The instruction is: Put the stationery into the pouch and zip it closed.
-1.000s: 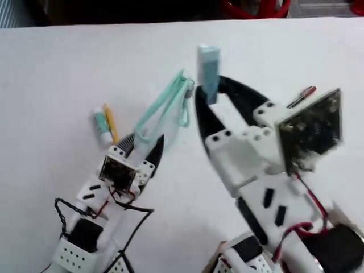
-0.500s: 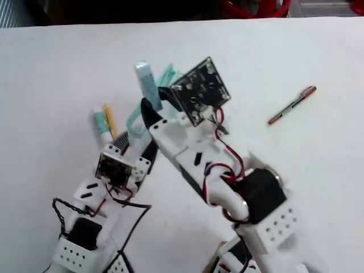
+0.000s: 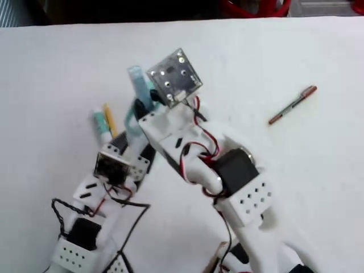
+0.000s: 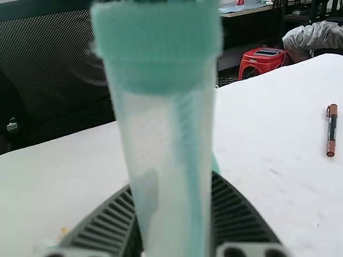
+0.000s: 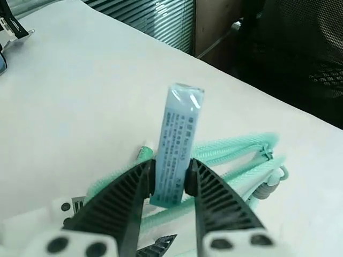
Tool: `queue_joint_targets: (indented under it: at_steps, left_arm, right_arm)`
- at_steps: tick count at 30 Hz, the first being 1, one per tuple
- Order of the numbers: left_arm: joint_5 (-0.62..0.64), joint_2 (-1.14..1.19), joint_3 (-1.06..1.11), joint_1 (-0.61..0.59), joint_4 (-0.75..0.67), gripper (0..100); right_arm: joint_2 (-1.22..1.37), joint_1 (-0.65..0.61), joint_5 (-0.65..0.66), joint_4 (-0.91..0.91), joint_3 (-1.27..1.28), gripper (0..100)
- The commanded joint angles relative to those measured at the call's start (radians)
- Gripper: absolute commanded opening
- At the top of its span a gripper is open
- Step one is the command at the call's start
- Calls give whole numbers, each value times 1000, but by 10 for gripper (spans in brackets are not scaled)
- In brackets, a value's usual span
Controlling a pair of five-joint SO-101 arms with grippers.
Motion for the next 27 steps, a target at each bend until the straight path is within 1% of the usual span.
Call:
queue_joint_targets:
  at_steps: [1, 6, 8, 10, 13, 15, 19, 24, 25, 27]
  left_arm:
    - [21, 1, -3, -7, -18, 146]
    - [23, 1, -3, -7, -18, 146]
    - [23, 1, -3, -7, -18, 146]
    - [23, 1, -3, -7, -18, 146]
    - [21, 1, -5, -7, -18, 146]
    - [21, 1, -5, -7, -20, 146]
    - [21, 1, -5, -7, -20, 146]
    - [21, 1, -5, -7, -20, 146]
    - [21, 1, -5, -7, -20, 146]
    - [21, 1, -5, -7, -20, 146]
  right_arm:
    - [30, -4, -2, -42, -5, 17]
    - [51, -8, -2, -73, -3, 19]
    - [45, -10, 0, -59, -3, 33]
    - [45, -2, 0, -4, -8, 85]
    - [44, 8, 0, 61, -8, 209]
    - [44, 13, 2, 85, -9, 264]
    - [7, 12, 2, 104, -9, 255]
    - [-119, 13, 2, 102, -8, 243]
    - [-137, 13, 8, 104, -2, 243]
    - [-154, 13, 60, 116, 0, 243]
